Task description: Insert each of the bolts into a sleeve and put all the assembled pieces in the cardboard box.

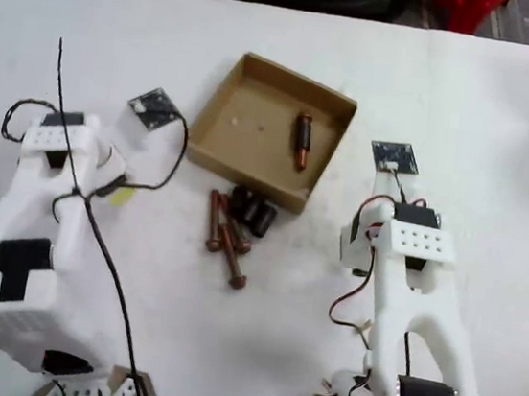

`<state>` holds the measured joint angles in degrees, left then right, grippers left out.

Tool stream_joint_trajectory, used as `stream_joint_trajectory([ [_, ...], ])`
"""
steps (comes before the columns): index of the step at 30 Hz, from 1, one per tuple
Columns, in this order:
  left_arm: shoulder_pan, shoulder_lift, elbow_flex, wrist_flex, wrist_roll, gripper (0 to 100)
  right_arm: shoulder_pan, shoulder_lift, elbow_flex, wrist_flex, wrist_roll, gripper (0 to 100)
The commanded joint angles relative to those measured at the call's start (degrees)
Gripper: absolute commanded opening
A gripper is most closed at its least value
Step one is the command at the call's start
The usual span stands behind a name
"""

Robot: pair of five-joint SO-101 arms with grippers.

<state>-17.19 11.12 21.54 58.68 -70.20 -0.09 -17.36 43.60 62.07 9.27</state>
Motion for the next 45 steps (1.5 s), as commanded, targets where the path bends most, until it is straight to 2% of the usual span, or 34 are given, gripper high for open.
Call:
stream_joint_trajectory([
  [1,-0.9,2.6,-4.6,0.5,-0.8,15,0.4,-2.8,-0.4,-0.7,0.8,1.7],
  [7,-0.6,9.2,-9.6,0.5,0.4,15,0.4,-2.8,-0.4,-0.7,0.8,1.7],
  [12,-0.8,12.7,-15.8,0.6,8.4,15,0.4,-2.8,-0.4,-0.7,0.8,1.7],
  [22,-1.0,13.1,-27.5,0.6,48.8,16,0.4,-2.8,-0.4,-0.7,0.8,1.7],
  [26,-1.9,12.8,-29.5,1.8,58.2,16,0.4,-2.8,-0.4,-0.7,0.8,1.7],
  [28,-1.9,12.8,-30.9,4.7,57.8,16,0.4,-2.8,-0.4,-0.7,0.8,1.7],
  [30,-1.6,12.8,-32.4,8.2,54.5,16,0.4,-2.8,-0.4,-0.7,0.8,1.7],
  [37,-1.5,13.3,-31.6,11.0,28.7,16,0.5,-2.8,-0.4,-0.7,0.8,1.7],
  [40,-1.5,13.3,-27.9,7.6,21.3,16,0.5,-2.8,-0.4,-0.7,0.8,1.7],
  [45,-1.5,13.3,-21.6,-5.1,20.7,16,1.6,-2.8,-0.4,-0.7,0.8,1.7],
])
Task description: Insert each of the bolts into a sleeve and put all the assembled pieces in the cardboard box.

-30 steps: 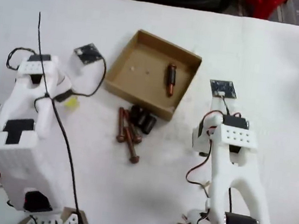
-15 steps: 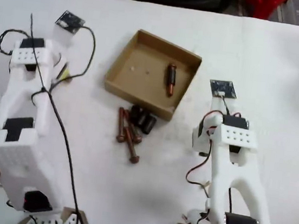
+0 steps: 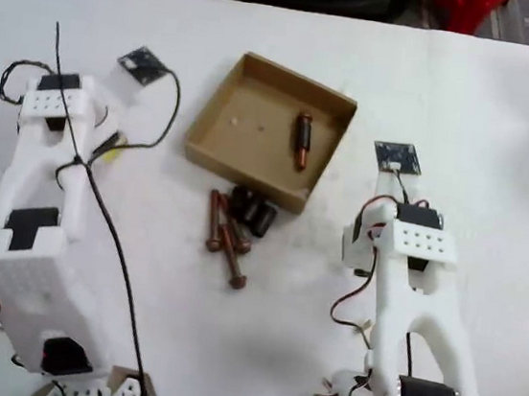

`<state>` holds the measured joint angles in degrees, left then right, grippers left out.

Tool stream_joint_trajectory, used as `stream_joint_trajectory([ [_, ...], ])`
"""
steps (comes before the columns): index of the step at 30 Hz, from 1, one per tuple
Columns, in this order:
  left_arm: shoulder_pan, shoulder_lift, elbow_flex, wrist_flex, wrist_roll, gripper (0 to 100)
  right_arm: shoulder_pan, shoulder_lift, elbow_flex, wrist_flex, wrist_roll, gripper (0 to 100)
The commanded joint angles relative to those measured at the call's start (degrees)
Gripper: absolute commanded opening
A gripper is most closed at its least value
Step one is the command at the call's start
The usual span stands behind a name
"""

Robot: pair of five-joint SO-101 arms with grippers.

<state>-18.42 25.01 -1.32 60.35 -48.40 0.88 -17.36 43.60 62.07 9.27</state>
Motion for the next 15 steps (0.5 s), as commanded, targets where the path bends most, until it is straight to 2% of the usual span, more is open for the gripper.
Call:
stream_joint_trajectory([
  [1,-0.3,-0.6,1.8,-8.0,-1.1,16,0.7,-2.8,-0.4,-0.7,0.8,1.7],
  [10,1.6,3.8,2.5,-12.0,-1.1,15,0.7,-2.8,-0.4,-0.7,0.8,1.7],
  [15,0.6,10.2,-7.2,-5.5,-0.6,15,0.7,-2.8,-0.4,-0.7,0.8,1.7],
])
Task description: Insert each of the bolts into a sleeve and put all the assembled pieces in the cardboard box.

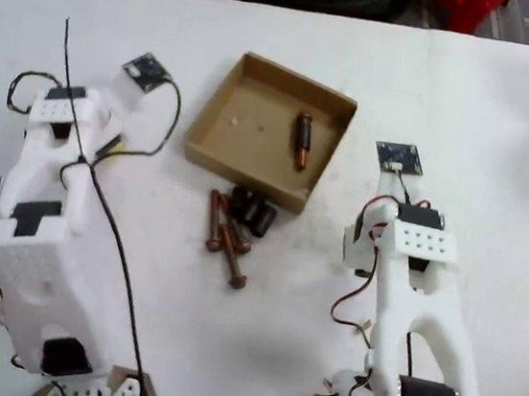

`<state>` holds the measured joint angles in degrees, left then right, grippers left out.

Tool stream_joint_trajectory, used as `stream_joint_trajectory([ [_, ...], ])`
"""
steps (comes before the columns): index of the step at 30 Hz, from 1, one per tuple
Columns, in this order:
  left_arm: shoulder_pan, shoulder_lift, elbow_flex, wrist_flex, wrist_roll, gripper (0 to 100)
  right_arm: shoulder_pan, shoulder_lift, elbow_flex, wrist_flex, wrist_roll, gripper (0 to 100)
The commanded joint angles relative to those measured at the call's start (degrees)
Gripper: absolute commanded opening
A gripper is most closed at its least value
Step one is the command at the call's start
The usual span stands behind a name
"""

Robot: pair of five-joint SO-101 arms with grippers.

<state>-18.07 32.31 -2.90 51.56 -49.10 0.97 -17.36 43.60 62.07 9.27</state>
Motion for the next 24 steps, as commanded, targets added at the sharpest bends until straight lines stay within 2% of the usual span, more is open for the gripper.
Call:
stream_joint_trajectory([
  [1,0.3,3.9,-7.2,4.7,0.1,15,0.6,-2.8,-0.4,-0.7,0.8,1.7],
  [6,0.7,8.6,-14.8,9.1,0.1,15,0.6,-2.8,-0.4,-0.7,0.8,1.7],
  [10,1.6,9.6,-18.0,11.6,0.1,3,0.6,-2.8,-0.4,-0.7,0.8,1.7],
  [12,2.2,9.5,-19.2,13.9,1.8,2,0.6,-2.8,-0.4,-0.7,0.8,1.7],
  [16,2.9,9.6,-25.6,20.2,19.9,3,0.6,-2.8,-0.4,-0.7,0.8,1.7],
  [22,2.6,9.7,-33.3,27.6,55.1,3,0.5,-2.8,-0.4,-0.7,0.8,1.7],
  [24,2.8,9.6,-34.4,29.5,62.1,3,0.5,-2.8,-0.4,-0.7,0.8,1.7],
])
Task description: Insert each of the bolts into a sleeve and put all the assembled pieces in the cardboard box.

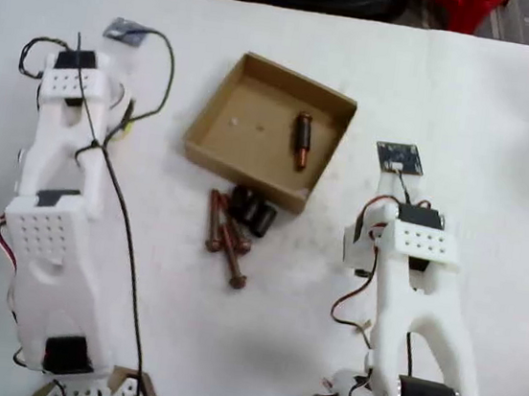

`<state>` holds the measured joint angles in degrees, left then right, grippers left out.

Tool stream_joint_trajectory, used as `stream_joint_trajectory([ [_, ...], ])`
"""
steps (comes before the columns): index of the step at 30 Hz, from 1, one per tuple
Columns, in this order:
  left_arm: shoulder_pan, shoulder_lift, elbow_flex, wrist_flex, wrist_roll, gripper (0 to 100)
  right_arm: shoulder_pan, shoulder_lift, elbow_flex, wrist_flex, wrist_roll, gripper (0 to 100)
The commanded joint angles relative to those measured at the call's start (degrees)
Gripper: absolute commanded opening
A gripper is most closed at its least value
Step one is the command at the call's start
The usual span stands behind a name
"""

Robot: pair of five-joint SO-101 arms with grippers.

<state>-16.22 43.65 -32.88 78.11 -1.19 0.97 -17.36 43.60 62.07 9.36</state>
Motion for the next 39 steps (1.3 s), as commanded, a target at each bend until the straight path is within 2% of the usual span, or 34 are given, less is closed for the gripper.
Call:
stream_joint_trajectory([
  [1,1.0,-1.8,-4.7,3.0,15.7,3,0.5,-2.8,-0.4,-0.7,0.7,1.7],
  [5,1.1,-1.8,-5.5,2.5,19.5,2,0.5,-2.8,-0.4,-0.7,0.7,1.7],
  [13,1.1,-3.2,1.1,-2.0,19.3,2,0.3,-2.8,-0.4,-0.7,0.7,1.7],
  [17,2.3,-10.9,10.5,-6.7,17.1,2,0.2,-2.8,-0.4,-0.7,0.7,1.7],
  [23,5.8,-27.1,33.5,-21.5,16.4,2,0.2,-2.8,-0.4,-0.7,0.7,1.7],
  [27,5.9,-33.3,41.7,-28.6,16.5,2,0.4,-2.8,-0.4,-0.7,0.7,1.7],
  [31,6.0,-33.6,43.4,-29.9,16.5,3,0.5,-2.8,-0.4,-0.7,0.7,1.7],
  [36,7.8,-29.0,42.9,-30.2,16.9,14,0.5,-2.8,-0.4,-0.7,0.7,1.7],
  [39,7.6,-26.7,40.5,-30.6,16.6,14,0.5,-2.8,-0.4,-0.7,0.7,1.7],
])
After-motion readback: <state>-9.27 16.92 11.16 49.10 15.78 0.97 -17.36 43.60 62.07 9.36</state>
